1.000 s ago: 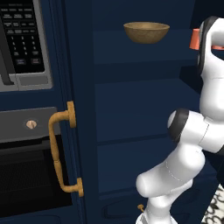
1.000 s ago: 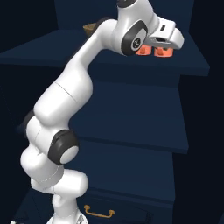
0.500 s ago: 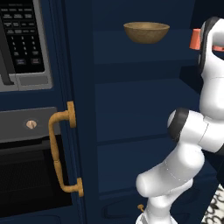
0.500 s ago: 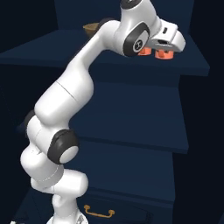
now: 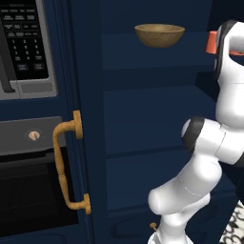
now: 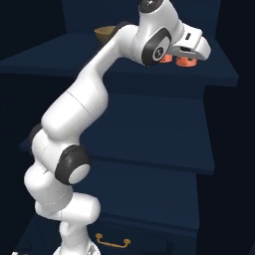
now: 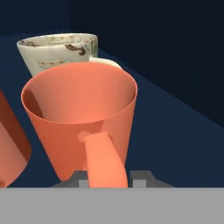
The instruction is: Gather all objects into one cabinet and sort the glasses and bowls to opposite sides.
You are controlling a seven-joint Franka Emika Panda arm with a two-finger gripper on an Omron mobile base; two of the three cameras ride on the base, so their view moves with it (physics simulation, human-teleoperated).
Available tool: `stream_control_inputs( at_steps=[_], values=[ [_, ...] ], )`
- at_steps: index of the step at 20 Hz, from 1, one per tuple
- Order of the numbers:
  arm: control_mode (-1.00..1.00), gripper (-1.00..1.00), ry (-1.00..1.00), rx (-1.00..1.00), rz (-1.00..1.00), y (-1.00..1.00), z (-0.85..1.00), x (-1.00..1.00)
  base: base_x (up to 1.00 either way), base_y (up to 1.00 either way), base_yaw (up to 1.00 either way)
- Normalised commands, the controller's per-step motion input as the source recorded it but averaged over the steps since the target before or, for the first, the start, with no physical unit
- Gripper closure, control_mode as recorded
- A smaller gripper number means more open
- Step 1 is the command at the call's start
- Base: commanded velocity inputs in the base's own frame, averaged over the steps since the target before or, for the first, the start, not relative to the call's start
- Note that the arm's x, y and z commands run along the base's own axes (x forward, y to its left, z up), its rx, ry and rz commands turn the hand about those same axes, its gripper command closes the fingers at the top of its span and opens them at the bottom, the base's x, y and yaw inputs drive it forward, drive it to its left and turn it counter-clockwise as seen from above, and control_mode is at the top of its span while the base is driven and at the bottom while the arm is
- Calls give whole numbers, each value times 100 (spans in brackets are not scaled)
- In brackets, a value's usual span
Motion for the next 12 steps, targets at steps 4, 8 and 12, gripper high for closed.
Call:
stream_control_inputs(
  at_steps=[4, 8, 12],
  values=[
    [-100, -100, 0, 2, 0, -1, 0, 10, 0, 0, 0],
    [-100, -100, 0, 2, 0, -5, 11, -1, 0, 0, 0],
    [-100, -100, 0, 1, 0, -16, 33, -44, 0, 0, 0]
  ],
)
